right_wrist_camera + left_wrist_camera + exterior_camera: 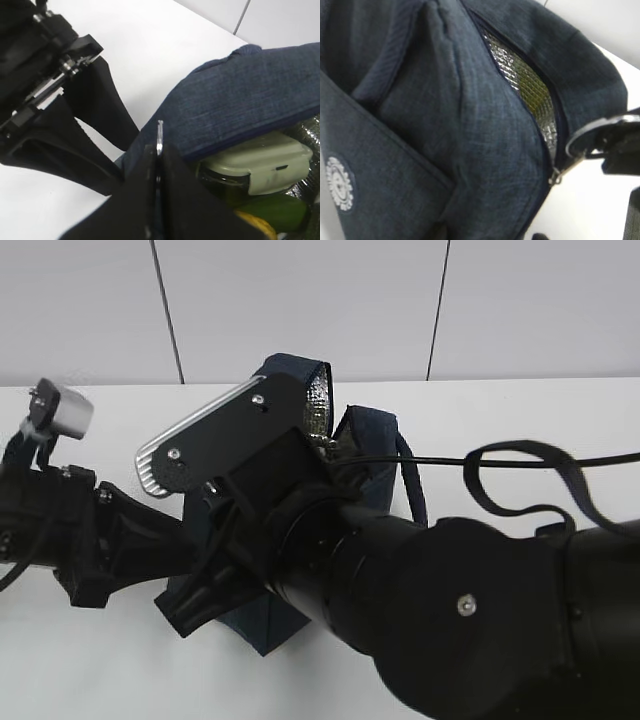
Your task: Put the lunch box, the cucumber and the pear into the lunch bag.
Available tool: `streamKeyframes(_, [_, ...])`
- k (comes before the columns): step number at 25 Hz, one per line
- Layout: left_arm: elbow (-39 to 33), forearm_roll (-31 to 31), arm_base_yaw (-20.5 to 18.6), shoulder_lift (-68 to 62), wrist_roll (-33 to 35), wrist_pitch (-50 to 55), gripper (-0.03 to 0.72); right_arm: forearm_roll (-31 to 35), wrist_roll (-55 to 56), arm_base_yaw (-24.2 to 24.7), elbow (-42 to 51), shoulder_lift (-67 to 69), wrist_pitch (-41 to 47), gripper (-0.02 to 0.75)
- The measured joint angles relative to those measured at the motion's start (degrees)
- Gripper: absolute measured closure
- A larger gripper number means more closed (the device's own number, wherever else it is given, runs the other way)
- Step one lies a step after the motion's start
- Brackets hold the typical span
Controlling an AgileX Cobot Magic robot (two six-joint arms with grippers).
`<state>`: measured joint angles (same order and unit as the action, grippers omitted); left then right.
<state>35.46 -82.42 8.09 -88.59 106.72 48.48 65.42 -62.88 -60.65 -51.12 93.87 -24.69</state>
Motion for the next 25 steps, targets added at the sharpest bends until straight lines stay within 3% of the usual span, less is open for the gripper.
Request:
streamKeyframes(10, [1.2,-1.4,4.4,-0.3,2.4,-6.9,0.390,0.6,-0.1,0.0,0.0,0.0,0.4,0.738])
streamKeyframes(15, [1.2,-1.9,5.6,-0.3,2.5,-9.2,0.631,0.9,-0.1,0.0,0.0,0.0,0.6,0.738])
streamKeyframes(18, [1.2,-2.2,5.7,-0.4,2.5,-9.6,0.669,0.9,-0.1,0.0,0.0,0.0,0.6,0.738])
streamKeyframes(25, [1.2,-2.2,5.7,-0.4,2.5,-9.8,0.680,1.1,-0.3,0.0,0.0,-0.8,-1.7,0.738])
